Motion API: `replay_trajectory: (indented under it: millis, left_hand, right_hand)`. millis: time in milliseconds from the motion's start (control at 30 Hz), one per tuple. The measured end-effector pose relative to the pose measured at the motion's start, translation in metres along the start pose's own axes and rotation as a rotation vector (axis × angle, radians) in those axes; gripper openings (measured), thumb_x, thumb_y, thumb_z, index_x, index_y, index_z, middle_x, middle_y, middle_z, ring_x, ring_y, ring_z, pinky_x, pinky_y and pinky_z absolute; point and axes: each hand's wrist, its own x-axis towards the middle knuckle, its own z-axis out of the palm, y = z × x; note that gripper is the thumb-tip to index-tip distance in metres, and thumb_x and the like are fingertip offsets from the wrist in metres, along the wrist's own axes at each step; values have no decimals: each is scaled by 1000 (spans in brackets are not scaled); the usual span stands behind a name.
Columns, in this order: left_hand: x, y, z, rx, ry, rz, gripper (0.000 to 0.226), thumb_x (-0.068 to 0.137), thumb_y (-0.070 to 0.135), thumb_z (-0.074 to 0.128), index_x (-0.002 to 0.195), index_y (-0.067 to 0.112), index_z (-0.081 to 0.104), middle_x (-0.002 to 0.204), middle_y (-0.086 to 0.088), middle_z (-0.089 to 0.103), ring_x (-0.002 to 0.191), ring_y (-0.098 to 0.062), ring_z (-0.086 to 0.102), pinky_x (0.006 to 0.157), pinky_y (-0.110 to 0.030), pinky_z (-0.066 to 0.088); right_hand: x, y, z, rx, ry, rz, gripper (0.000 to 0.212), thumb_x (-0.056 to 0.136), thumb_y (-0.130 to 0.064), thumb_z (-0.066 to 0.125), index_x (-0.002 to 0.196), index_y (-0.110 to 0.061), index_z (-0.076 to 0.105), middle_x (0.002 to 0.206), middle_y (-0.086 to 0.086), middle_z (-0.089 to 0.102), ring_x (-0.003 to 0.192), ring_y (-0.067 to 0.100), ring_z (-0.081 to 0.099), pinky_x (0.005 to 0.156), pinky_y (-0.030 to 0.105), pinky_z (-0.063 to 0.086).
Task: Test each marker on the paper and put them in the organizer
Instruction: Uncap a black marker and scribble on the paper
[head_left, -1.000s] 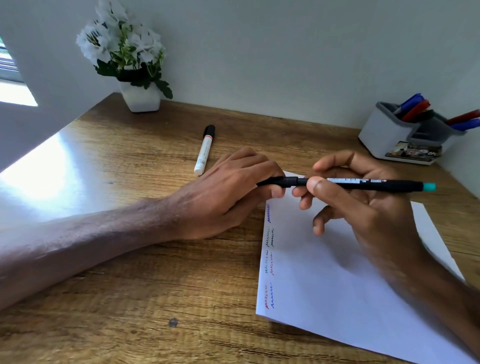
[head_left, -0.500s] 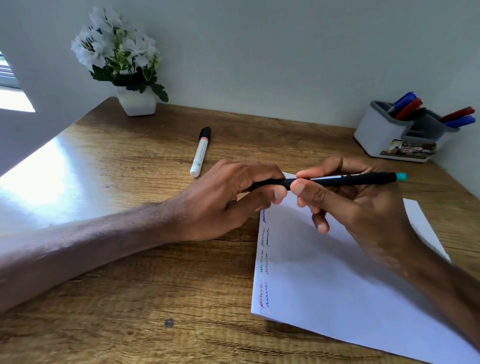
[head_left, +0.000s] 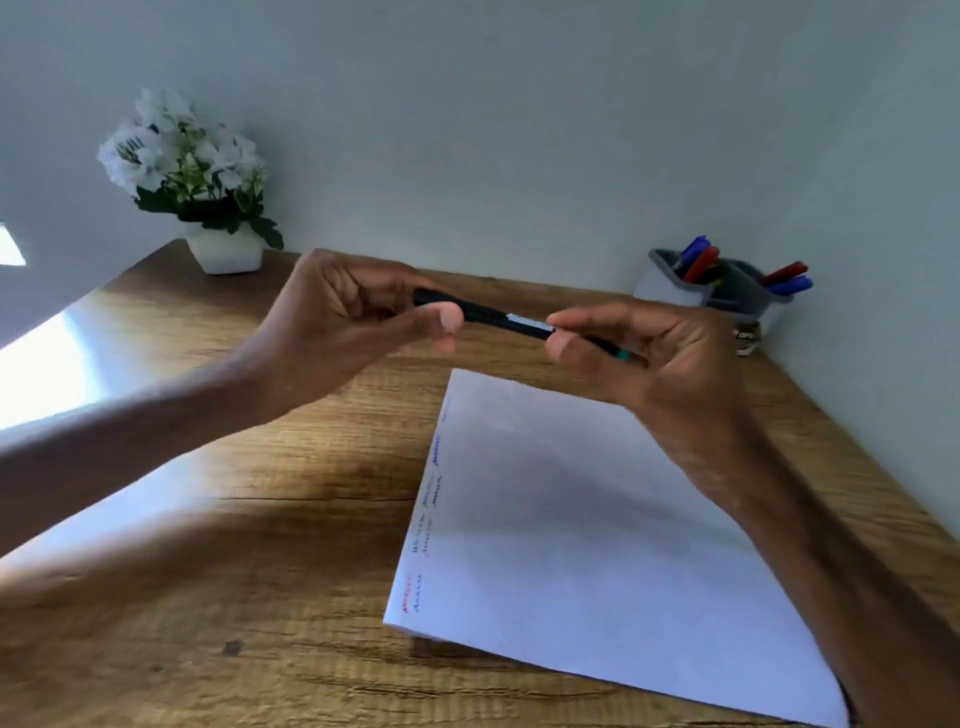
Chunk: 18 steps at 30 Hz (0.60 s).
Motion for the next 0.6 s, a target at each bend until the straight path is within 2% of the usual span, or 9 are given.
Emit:
replay_trajectory:
  millis: [100, 167, 200, 267, 333, 400, 433, 500, 600]
  left_hand:
    - [18, 7, 12, 30, -5, 9, 15, 87, 21, 76, 95, 9, 79, 75, -9, 77, 41, -15, 53, 37, -25, 40]
    - [30, 12, 27, 32, -52, -2, 16, 86, 31, 79, 94, 17, 81, 78, -6, 78, 63, -39, 67, 55, -50, 53]
    - [37, 16, 37, 37, -72, -12, 17, 86, 35, 80, 92, 20, 81, 79, -7, 78, 71, -43, 68, 63, -55, 55]
    - [51, 21, 57, 56, -93, -12, 16, 86, 38, 80, 90, 23, 80, 80, -4, 77, 68, -34, 67, 60, -44, 52]
    - [66, 22, 78, 91, -96, -15, 11, 87, 34, 78, 92, 25, 79, 79, 5, 78, 63, -12, 66, 59, -28, 48]
    - [78, 20, 97, 124, -134, -67, 9, 86, 28, 78, 94, 23, 77, 81, 10, 77, 68, 0, 68, 66, -22, 53]
    - [82, 19, 106, 171, -188, -97, 10, 85, 25, 77, 94, 23, 76, 83, 11, 76, 71, 2, 68, 71, -24, 56]
    - [89, 16, 122, 392, -394, -92, 13, 84, 27, 72, 95, 20, 75, 90, 9, 75, 82, -2, 67, 79, -31, 57]
    - [88, 10, 142, 677, -673, -18, 24, 91, 38, 69, 105, 18, 75, 99, 7, 71, 88, -11, 60, 69, -25, 46]
  right_hand:
    - [-1, 2, -5, -281, 3, -116, 23, 83, -19, 85, 105, -21, 81, 95, -16, 79, 88, -2, 73, 79, 14, 54]
    - [-2, -1, -9, -383, 2, -208, 23, 86, -22, 82, 109, -24, 80, 98, -24, 74, 90, -11, 68, 78, 7, 48]
    - [-2, -3, -12, -433, -4, -258, 21, 89, -22, 79, 110, -24, 79, 99, -26, 72, 91, -13, 66, 79, 7, 46]
    - [0, -2, -21, -537, 18, -313, 19, 92, -23, 75, 111, -25, 78, 98, -23, 72, 92, -9, 64, 81, 15, 48]
    - [3, 5, -35, -604, 105, -274, 20, 93, -26, 75, 113, -22, 77, 97, -15, 73, 89, 0, 66, 78, 23, 54]
    - [7, 13, -50, -624, 226, -212, 23, 93, -29, 74, 113, -19, 75, 97, -13, 72, 88, 4, 68, 75, 10, 51]
    - [10, 17, -58, -645, 295, -180, 23, 92, -26, 75, 114, -18, 72, 97, -12, 72, 87, 6, 69, 73, 4, 46]
    - [15, 21, -75, -654, 394, -99, 33, 91, -16, 75, 122, -16, 65, 102, -4, 75, 89, 11, 72, 72, 4, 46]
    - [24, 20, -101, -619, 471, -39, 55, 89, -3, 75, 136, -20, 52, 102, 1, 74, 84, 6, 71, 70, 0, 47]
